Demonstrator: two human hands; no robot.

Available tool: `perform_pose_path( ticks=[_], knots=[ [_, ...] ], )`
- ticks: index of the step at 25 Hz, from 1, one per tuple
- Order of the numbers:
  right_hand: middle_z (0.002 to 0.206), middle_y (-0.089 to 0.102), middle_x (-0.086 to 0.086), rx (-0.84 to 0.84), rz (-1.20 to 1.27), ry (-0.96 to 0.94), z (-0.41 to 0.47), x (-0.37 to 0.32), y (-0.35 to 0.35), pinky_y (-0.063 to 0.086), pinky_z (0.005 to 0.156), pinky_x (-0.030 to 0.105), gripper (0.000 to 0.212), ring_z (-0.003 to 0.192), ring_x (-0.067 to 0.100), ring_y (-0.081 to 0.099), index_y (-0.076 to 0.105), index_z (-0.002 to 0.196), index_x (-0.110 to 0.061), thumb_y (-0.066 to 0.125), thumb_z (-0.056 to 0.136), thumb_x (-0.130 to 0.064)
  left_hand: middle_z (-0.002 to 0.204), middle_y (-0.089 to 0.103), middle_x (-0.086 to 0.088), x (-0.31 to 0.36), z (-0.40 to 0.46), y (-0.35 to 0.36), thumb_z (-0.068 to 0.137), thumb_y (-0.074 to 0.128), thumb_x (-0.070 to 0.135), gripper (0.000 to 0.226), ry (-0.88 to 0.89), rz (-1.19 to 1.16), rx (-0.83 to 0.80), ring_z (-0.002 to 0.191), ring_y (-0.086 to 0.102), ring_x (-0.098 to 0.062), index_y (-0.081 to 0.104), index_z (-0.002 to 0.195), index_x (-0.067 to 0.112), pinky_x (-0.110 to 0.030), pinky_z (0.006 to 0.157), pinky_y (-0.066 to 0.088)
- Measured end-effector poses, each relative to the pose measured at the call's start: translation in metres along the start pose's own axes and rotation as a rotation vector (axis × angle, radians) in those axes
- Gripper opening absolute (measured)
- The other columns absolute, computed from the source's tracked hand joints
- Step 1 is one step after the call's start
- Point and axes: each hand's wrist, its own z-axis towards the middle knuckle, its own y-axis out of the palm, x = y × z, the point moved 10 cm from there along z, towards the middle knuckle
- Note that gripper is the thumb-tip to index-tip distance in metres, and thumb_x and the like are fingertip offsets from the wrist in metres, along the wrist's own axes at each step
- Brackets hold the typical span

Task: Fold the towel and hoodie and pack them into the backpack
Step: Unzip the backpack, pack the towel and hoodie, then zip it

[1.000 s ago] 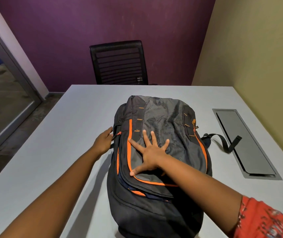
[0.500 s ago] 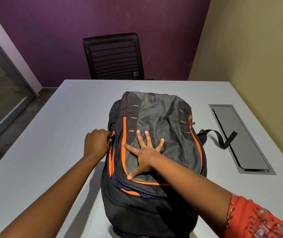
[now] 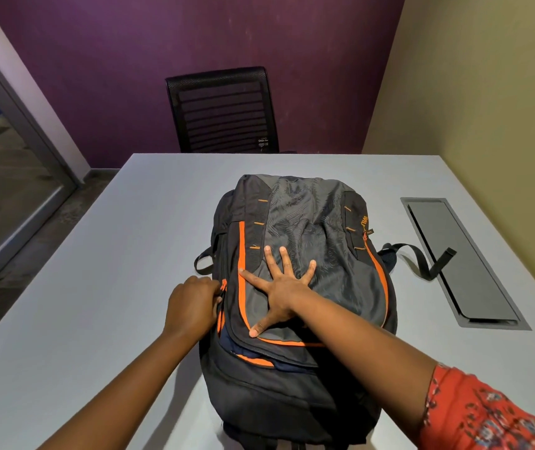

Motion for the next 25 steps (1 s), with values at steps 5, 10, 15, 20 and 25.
perform_pose_path(
  ticks=[5,10,15,20,25],
  knots=[
    [0.138,-0.052,0.002,0.004,-0.004,-0.007,-0.002,0.0,0.0,-0.015,0.089,0.079,0.122,0.128,0.035,-0.046,-0.025,0.136,-0.052,0.068,0.06,-0.071,0.047,0.056,-0.004,0.009,-0.037,0.002,0.053,0.083,0.003,0.029,-0.033,-0.05,-0.043,0.043,0.053,-0.023,0.056,0.048,0.013,-0.013,0.04,0.012],
    [0.139,-0.051,0.002,0.023,0.016,-0.012,-0.005,-0.001,-0.003,-0.014,0.091,0.078,0.12,0.129,0.035,-0.045,-0.022,0.138,-0.052,0.067,0.06,-0.071,0.054,0.056,0.003,0.03,-0.084,0.004,0.054,0.083,0.014,0.029,-0.016,-0.121,-0.177,0.052,0.058,-0.018,0.054,0.052,0.018,-0.013,0.039,0.013],
    [0.147,-0.041,0.002,0.033,0.053,-0.03,-0.014,-0.002,-0.009,-0.011,0.093,0.078,0.116,0.135,0.034,-0.037,-0.013,0.141,-0.052,0.069,0.061,-0.069,0.06,0.046,0.013,0.021,-0.088,0.006,0.085,0.06,0.026,0.032,-0.167,-0.356,-0.175,0.065,0.046,-0.009,0.043,0.058,0.028,-0.01,0.049,0.027],
    [0.112,0.067,0.007,0.687,0.451,0.08,-0.069,0.004,-0.065,0.04,0.089,0.036,0.038,0.11,0.026,0.059,0.069,0.099,-0.017,0.057,0.085,-0.05,0.058,0.066,0.0,-0.007,-0.076,0.009,0.079,0.071,0.015,0.026,-0.364,-0.743,-0.213,0.055,0.054,-0.008,0.065,0.055,0.02,-0.018,0.059,0.043],
    [0.068,0.07,0.003,0.208,0.702,0.112,-0.059,-0.028,0.01,0.054,0.074,0.03,0.055,0.051,0.01,0.059,0.058,0.052,-0.015,0.054,0.081,-0.062,0.073,0.069,-0.009,0.012,-0.08,0.016,0.079,0.072,0.016,0.012,-0.253,-0.669,-0.248,0.063,0.054,-0.012,0.069,0.073,0.006,-0.025,0.066,0.045]
  ],
)
